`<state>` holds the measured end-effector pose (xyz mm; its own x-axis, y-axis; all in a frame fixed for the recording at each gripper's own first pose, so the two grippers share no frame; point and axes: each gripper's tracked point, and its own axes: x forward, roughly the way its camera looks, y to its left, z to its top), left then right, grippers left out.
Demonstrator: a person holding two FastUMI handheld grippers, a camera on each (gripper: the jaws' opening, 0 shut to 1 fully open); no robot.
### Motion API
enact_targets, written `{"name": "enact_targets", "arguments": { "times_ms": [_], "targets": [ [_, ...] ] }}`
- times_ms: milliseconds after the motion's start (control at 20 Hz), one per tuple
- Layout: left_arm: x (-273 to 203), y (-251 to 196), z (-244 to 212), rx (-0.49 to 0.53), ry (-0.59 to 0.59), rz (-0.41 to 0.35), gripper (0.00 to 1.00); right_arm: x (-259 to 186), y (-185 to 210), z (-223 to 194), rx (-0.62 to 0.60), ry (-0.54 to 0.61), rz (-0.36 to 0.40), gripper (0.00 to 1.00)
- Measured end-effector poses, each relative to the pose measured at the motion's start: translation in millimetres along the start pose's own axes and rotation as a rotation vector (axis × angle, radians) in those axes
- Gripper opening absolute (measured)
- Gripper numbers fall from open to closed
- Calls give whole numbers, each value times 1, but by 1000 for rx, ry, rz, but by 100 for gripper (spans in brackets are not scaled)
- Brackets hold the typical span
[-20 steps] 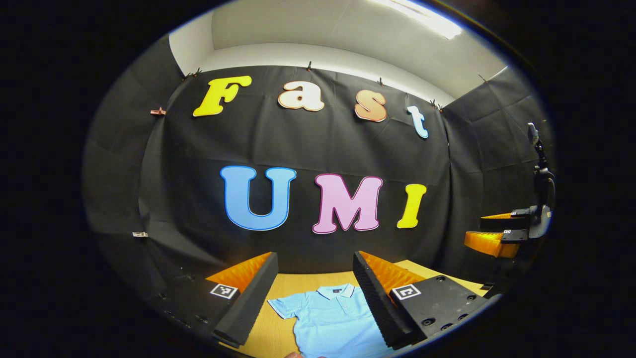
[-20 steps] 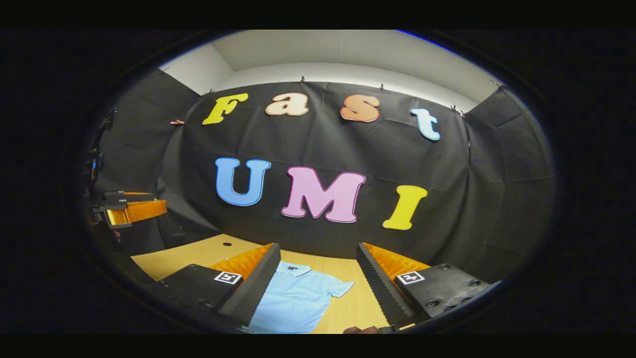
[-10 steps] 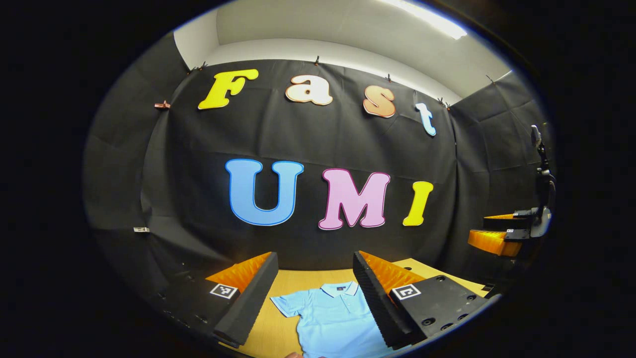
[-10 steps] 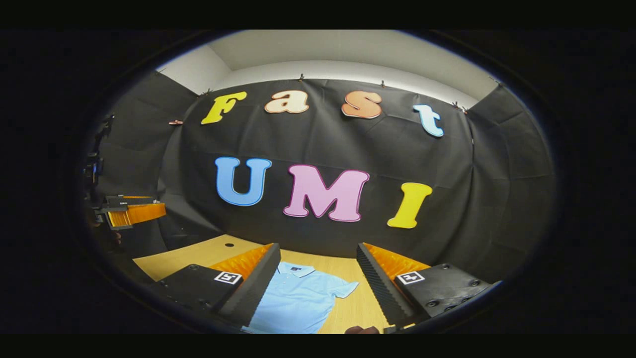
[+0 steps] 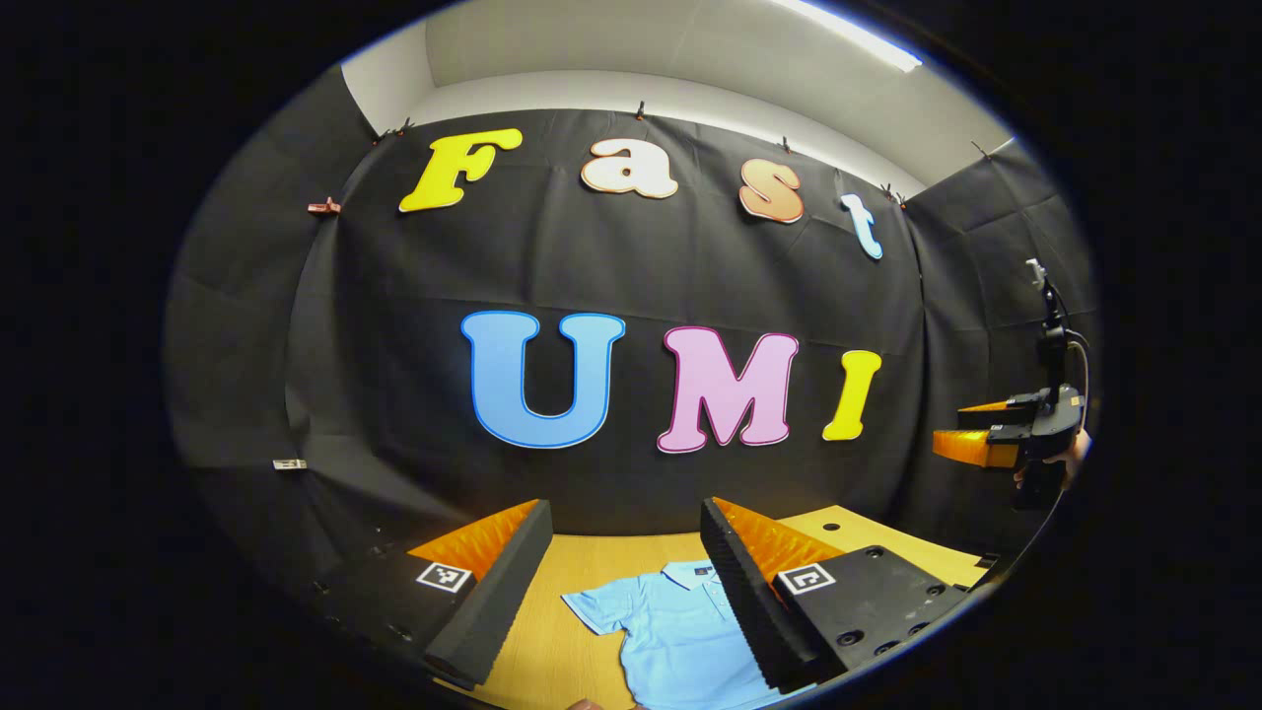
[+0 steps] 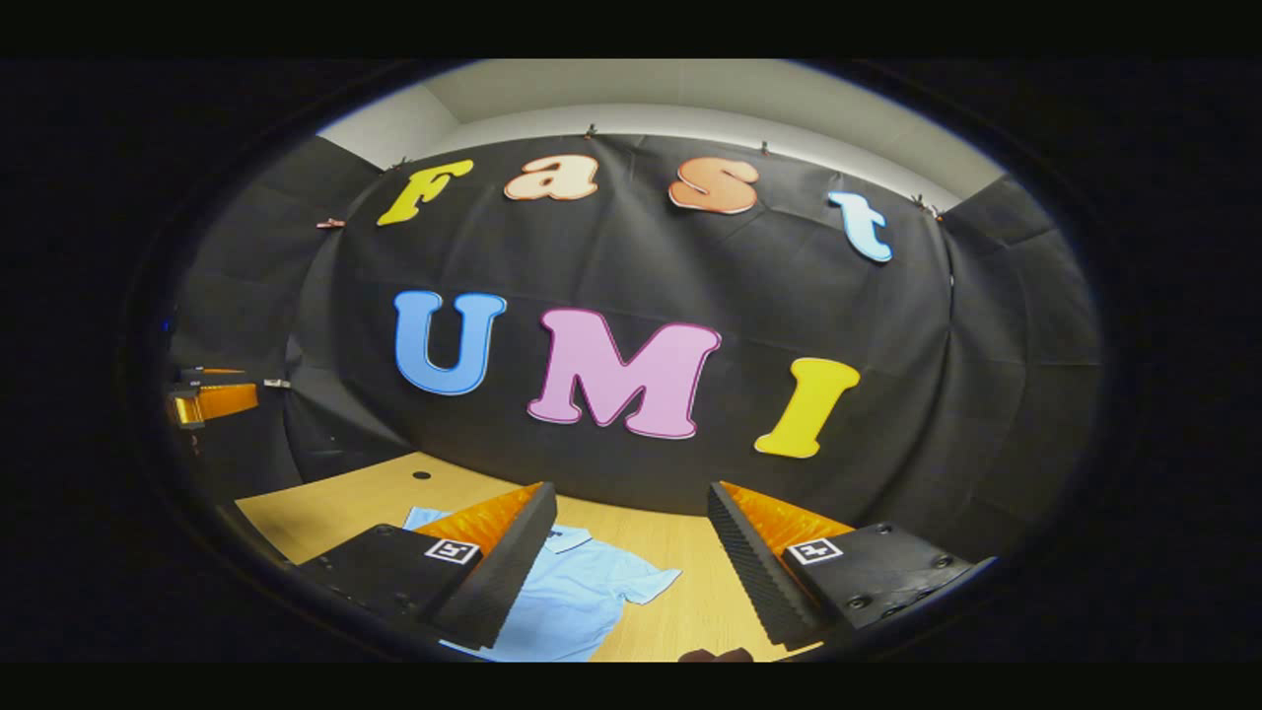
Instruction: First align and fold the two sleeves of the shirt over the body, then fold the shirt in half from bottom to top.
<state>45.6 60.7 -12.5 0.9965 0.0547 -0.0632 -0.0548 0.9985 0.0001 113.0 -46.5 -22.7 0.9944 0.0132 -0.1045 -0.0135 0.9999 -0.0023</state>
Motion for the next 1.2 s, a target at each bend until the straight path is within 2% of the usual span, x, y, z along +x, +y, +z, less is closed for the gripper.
{"name": "enact_targets", "arguments": {
  "times_ms": [250, 450, 650, 900, 1200],
  "targets": [
    [21, 2, -21, -12, 60, 14, 97, 80, -16, -69, 53, 169, 59, 97],
    [50, -1, -32, 10, 91, 37, 97, 155, -32, -171, 64, 363, 114, 97],
    [93, 3, -60, 14, 188, 118, 97, 215, -52, -275, 114, 551, 126, 97],
    [132, -9, -92, -3, 278, 184, 97, 247, -65, -385, 172, 747, 142, 98],
    [154, -29, -113, 39, 346, 184, 97, 259, -62, -431, 214, 830, 152, 99]
  ]
}}
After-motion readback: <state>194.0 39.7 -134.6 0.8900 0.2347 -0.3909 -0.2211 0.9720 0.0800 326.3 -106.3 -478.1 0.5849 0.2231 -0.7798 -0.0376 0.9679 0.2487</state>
